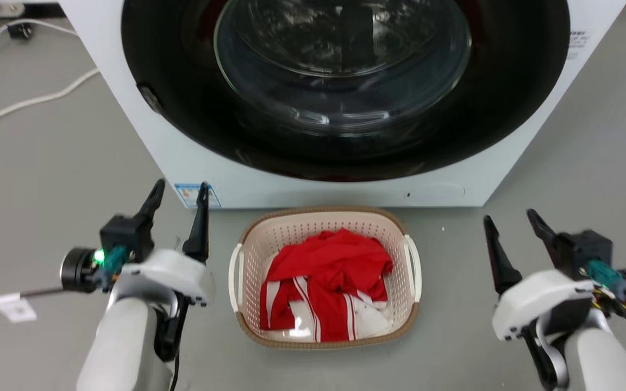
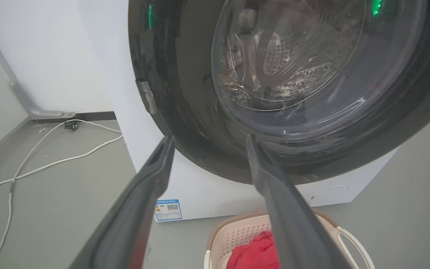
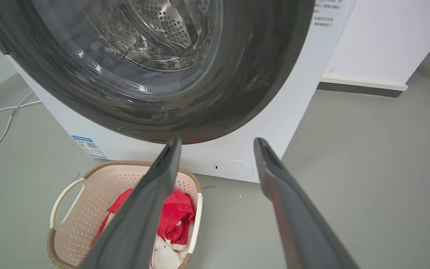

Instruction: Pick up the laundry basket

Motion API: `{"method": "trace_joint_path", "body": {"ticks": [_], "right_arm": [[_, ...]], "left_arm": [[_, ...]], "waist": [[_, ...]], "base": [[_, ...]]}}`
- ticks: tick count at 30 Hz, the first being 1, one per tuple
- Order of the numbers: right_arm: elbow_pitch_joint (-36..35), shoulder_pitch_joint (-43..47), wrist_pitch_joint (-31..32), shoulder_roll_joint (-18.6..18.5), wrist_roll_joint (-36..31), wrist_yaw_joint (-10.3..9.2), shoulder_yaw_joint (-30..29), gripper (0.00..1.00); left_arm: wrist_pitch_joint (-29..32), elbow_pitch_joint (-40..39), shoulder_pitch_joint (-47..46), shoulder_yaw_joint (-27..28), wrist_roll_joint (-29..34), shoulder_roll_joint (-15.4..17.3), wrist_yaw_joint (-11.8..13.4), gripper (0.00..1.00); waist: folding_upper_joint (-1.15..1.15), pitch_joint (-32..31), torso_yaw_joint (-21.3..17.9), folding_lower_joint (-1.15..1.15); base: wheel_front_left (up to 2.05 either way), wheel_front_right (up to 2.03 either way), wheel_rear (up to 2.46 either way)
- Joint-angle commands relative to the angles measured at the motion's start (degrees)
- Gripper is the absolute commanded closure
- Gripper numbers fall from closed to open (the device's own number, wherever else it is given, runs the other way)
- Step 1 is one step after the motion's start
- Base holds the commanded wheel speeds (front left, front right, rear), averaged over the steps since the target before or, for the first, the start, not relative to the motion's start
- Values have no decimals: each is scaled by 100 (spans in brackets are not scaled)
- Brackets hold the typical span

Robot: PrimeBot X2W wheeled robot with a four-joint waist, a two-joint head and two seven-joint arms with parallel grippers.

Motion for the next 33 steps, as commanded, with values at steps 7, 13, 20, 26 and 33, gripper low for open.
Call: {"method": "trace_joint_path", "body": {"ticks": [7, 13, 20, 26, 33], "right_arm": [[650, -867, 502, 17, 123, -4, 293, 0], [1323, -1605, 758, 16, 59, -4, 453, 0], [2405, -2472, 889, 15, 197, -4, 677, 0], [3437, -3198, 910, 13, 405, -4, 939, 0], [4451, -3956, 1011, 14, 931, -4, 1410, 0]], "left_arm": [[367, 871, -940, -69, -278, 112, -133, 0], [774, 1739, -1703, -232, -621, 238, -221, 0], [1193, 2713, -2468, -617, -1015, 438, -232, 0], [1489, 3287, -2970, -1057, -1557, 625, -231, 0], [1842, 3730, -3406, -1563, -2103, 792, -233, 0]], "waist": [[0, 917, -87, 0], [0, 1558, -128, 0], [0, 2231, -192, 0], [0, 2726, -233, 0], [0, 3179, -307, 0]], "base": [[0, 0, 0], [0, 0, 0], [0, 0, 0], [0, 0, 0], [0, 0, 0]]}}
